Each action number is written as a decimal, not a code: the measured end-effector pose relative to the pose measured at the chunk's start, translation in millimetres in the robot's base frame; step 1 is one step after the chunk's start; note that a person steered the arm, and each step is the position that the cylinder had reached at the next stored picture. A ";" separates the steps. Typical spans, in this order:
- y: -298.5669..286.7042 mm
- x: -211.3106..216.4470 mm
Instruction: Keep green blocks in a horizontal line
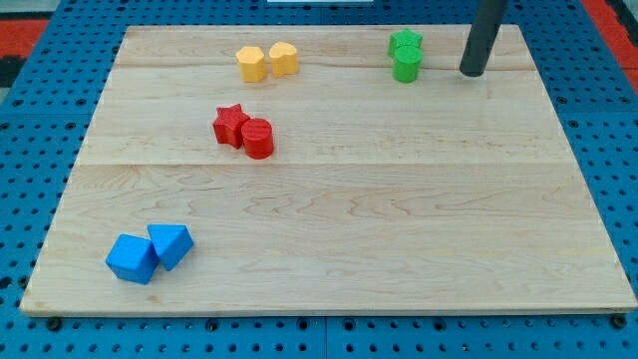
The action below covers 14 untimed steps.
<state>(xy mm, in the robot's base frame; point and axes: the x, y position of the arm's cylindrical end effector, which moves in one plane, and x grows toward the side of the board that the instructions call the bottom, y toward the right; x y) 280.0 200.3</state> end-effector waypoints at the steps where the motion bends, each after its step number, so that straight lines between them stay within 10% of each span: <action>1: 1.7 -18.3; 12: 52.2 10.2; 14: 52.7 -52.5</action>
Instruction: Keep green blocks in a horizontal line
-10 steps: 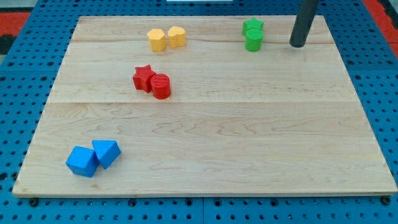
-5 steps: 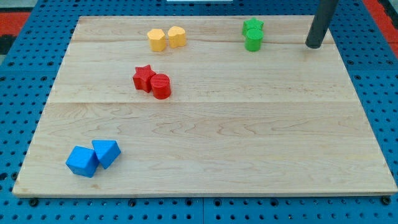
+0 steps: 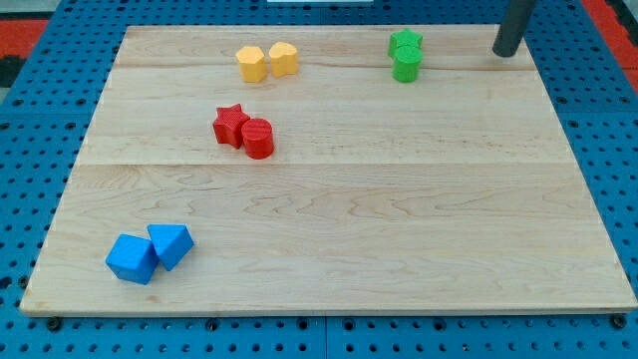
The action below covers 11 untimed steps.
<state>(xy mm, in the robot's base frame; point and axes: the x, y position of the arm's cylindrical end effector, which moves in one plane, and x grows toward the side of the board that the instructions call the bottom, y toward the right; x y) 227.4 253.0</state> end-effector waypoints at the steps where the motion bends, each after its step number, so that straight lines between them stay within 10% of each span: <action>1: -21.4 -25.9; 8: -256.6 27.1; 11: -193.6 32.0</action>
<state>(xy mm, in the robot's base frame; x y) 259.4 59.4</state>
